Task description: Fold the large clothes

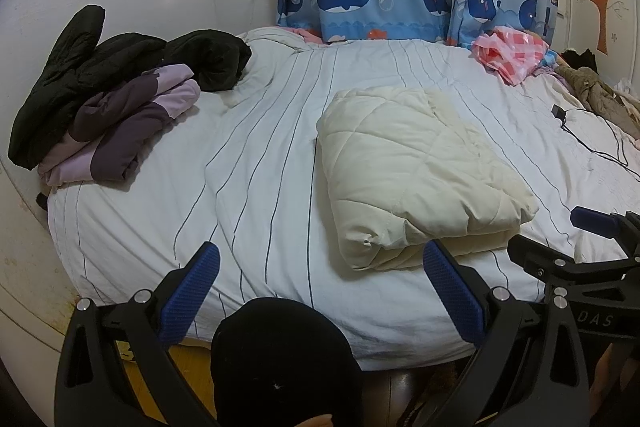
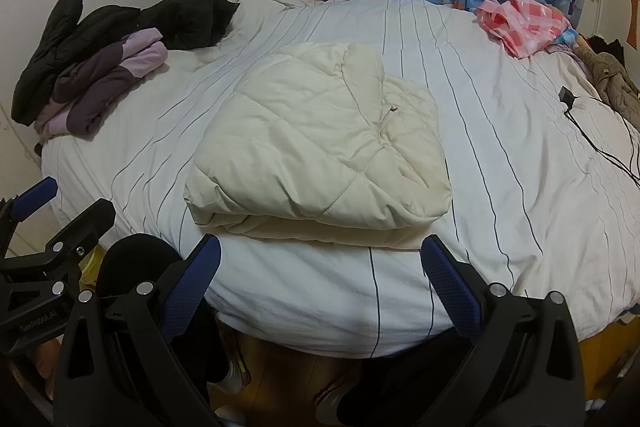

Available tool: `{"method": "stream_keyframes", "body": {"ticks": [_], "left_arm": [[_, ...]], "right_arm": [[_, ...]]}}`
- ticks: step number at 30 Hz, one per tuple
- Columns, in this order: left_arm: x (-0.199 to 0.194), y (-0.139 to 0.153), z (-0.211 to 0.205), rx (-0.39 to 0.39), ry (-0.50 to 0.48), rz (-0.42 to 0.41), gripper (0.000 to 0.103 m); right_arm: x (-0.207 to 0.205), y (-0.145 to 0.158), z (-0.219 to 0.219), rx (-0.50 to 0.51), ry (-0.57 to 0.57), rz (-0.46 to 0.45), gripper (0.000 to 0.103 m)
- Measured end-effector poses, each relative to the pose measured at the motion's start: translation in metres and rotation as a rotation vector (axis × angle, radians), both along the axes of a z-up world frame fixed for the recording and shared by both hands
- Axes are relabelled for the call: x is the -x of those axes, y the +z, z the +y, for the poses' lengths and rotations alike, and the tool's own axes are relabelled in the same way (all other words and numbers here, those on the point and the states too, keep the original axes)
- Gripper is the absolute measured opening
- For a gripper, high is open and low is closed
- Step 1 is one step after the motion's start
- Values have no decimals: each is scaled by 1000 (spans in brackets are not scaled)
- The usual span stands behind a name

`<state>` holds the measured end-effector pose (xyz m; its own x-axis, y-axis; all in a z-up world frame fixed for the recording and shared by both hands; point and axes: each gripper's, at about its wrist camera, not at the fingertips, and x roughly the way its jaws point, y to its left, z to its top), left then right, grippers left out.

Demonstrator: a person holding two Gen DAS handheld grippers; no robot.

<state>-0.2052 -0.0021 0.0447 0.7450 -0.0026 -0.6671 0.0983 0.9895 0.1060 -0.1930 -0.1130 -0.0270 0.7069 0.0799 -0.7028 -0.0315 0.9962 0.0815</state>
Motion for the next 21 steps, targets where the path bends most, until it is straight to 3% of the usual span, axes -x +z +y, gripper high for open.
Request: {"method": "stream_keyframes", "body": {"ticks": [15,21], "left_arm": [[0,-1,0,2,2,7,97],[1,-4,-8,-34,16,22,97]], "right_arm": [[1,1,-1,-8,-4,1,97],[2,0,-4,-24,-8,1,97]]}}
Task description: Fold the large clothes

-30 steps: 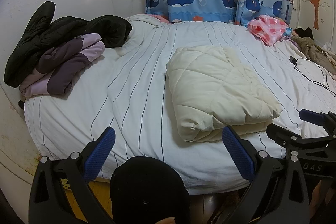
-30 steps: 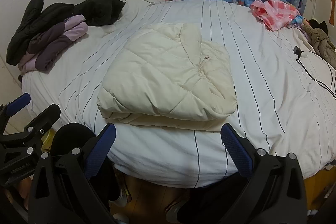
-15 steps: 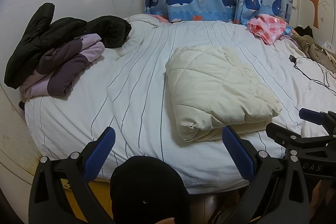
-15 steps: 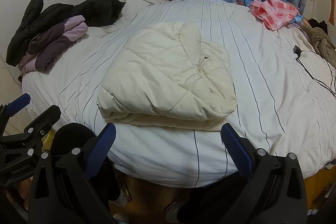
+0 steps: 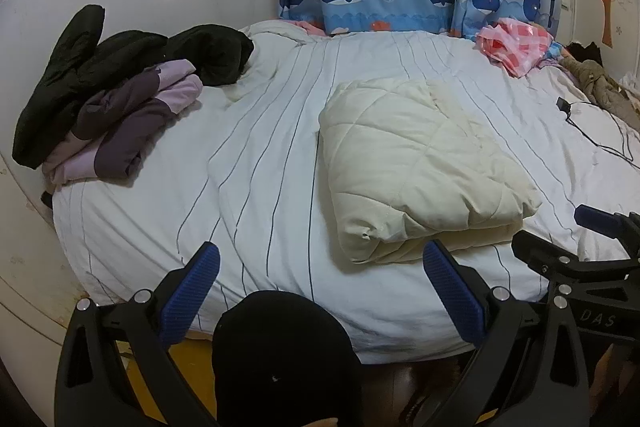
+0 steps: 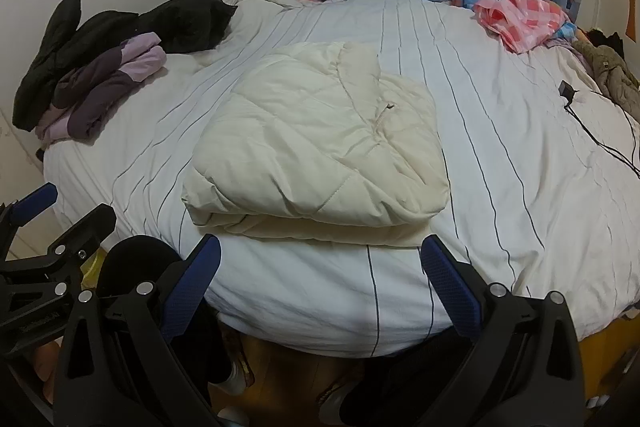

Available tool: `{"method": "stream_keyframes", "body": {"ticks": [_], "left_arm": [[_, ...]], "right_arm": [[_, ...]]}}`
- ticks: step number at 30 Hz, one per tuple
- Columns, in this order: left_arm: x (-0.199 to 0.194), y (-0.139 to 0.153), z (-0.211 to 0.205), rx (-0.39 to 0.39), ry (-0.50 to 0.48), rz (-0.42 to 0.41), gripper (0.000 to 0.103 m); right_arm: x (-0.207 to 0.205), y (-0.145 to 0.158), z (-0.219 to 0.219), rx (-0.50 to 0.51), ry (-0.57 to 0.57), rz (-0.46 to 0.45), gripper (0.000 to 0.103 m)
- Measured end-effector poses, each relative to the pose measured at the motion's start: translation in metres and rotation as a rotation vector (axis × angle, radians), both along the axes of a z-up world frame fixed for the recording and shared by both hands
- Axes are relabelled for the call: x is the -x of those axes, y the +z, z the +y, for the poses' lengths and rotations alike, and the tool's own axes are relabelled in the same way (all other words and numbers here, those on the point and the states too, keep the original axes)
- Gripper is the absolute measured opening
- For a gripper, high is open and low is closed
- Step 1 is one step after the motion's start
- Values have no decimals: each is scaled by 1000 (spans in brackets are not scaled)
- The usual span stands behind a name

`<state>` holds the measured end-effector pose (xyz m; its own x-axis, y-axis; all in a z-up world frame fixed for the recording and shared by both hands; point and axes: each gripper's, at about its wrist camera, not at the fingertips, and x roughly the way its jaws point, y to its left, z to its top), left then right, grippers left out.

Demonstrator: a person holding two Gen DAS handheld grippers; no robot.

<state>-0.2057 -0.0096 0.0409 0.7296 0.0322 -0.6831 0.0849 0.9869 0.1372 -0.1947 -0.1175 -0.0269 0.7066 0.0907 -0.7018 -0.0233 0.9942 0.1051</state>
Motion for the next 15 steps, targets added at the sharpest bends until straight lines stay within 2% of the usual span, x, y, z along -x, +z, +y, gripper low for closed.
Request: {"method": "stream_keyframes", "body": {"ticks": [7,15], "left_arm": [[1,2,-4,-1,-12,4,97],[-5,-4,-6,14,-13,73,97]], "right_arm": [[0,-2,-6,-15,-8,1,97],[0,-6,-10,-34,-16,5,97]]}}
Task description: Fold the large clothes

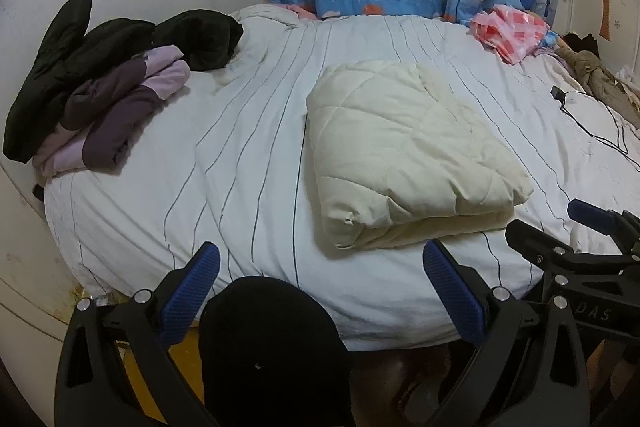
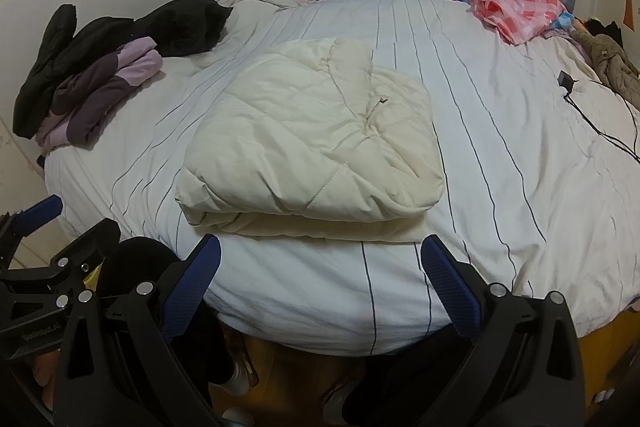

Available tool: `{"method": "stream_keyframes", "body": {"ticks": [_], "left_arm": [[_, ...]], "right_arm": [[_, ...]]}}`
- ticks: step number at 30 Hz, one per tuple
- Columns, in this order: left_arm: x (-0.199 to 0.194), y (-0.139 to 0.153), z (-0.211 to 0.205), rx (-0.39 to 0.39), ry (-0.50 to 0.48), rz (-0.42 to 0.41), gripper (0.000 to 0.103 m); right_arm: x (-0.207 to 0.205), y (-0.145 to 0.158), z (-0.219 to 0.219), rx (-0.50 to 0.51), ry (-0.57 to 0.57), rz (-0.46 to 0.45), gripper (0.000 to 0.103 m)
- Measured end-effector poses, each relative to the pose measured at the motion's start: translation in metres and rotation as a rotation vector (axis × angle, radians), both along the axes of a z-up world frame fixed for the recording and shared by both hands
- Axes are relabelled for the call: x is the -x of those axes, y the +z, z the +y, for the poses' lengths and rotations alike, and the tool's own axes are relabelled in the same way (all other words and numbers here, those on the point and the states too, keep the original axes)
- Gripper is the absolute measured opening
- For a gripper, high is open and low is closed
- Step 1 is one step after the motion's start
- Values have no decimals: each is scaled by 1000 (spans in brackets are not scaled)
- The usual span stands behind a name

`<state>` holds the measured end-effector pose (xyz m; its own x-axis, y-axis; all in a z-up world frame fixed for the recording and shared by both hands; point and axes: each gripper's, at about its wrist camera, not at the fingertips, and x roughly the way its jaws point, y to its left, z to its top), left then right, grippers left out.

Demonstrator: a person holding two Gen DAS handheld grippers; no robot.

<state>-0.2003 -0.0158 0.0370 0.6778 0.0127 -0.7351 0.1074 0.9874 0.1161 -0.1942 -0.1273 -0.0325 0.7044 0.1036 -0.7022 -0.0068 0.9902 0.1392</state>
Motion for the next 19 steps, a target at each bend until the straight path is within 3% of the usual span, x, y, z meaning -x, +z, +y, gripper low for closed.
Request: {"method": "stream_keyframes", "body": {"ticks": [2,5,9,19], "left_arm": [[0,-1,-1,-8,-2,1,97],[4,0,3,57,-35,-16,97],[6,6,2,16,-9,-62,97],[-2,2,6,10,26,-31,97]], "right_arm": [[0,-2,-1,-7,-1,4,97],[0,-4,-2,-15,-4,7,97],[1,-5,-4,-22,-9,6,97],[5,0,-3,-17,-12,-15,97]]}}
